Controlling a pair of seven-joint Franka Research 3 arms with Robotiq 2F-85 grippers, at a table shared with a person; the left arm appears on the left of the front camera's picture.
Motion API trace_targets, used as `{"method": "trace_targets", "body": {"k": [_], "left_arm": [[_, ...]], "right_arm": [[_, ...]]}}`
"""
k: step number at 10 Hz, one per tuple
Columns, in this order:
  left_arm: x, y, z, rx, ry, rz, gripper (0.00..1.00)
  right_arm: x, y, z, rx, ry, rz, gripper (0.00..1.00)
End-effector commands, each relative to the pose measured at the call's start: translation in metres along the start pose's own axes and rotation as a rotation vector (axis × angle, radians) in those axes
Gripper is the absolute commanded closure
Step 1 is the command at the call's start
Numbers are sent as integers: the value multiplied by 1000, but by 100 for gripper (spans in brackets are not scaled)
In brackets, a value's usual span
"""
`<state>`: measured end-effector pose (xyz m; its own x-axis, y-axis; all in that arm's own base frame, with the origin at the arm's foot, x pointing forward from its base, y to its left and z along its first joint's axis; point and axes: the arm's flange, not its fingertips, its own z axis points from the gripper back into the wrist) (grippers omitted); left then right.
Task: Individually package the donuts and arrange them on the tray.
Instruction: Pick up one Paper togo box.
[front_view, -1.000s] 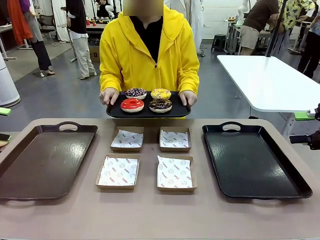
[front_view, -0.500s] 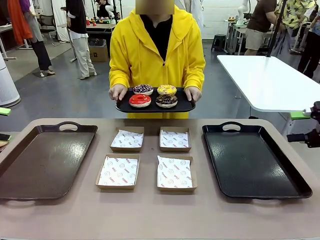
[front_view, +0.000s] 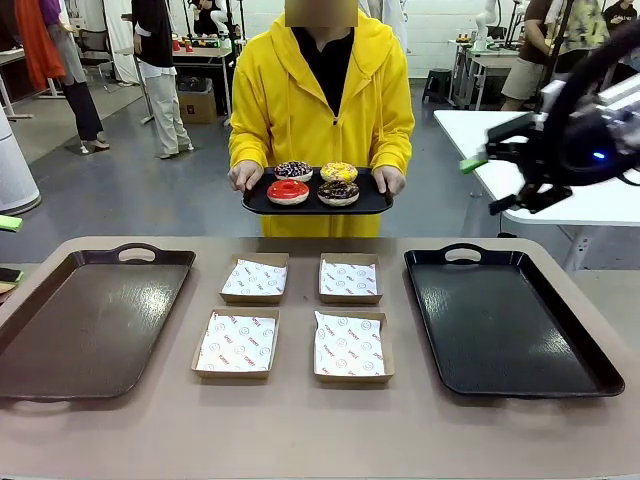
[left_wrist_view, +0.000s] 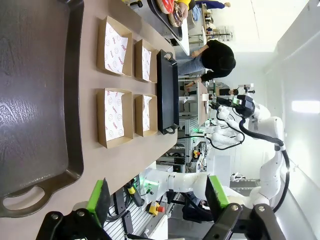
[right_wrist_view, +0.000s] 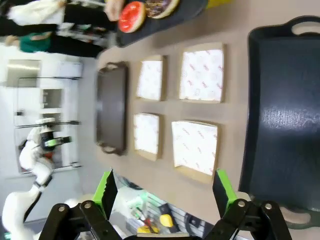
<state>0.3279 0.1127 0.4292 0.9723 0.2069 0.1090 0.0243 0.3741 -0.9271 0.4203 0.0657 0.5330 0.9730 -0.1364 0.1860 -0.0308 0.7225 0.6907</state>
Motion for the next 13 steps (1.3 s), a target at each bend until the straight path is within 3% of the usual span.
{"method": "trace_targets", "body": {"k": [1, 4, 7, 9, 10, 13], "left_arm": [[0, 0, 1, -10, -6, -4, 0], [0, 0, 1, -10, -6, -4, 0], [0, 0, 1, -10, -6, -4, 0], [0, 0, 1, -10, -6, -4, 0], [0, 0, 1, -10, -6, -4, 0], [0, 0, 1, -10, -6, -4, 0]], "right_arm": [[28, 1, -37, -239, 79, -24, 0], [31, 9, -98, -424, 72, 3, 0], [28, 5, -147, -484, 103, 37, 0], [30, -1, -153, -486, 55, 96, 0], [20, 0, -150, -472, 118, 63, 0], [20, 0, -150, -472, 118, 63, 0]]}}
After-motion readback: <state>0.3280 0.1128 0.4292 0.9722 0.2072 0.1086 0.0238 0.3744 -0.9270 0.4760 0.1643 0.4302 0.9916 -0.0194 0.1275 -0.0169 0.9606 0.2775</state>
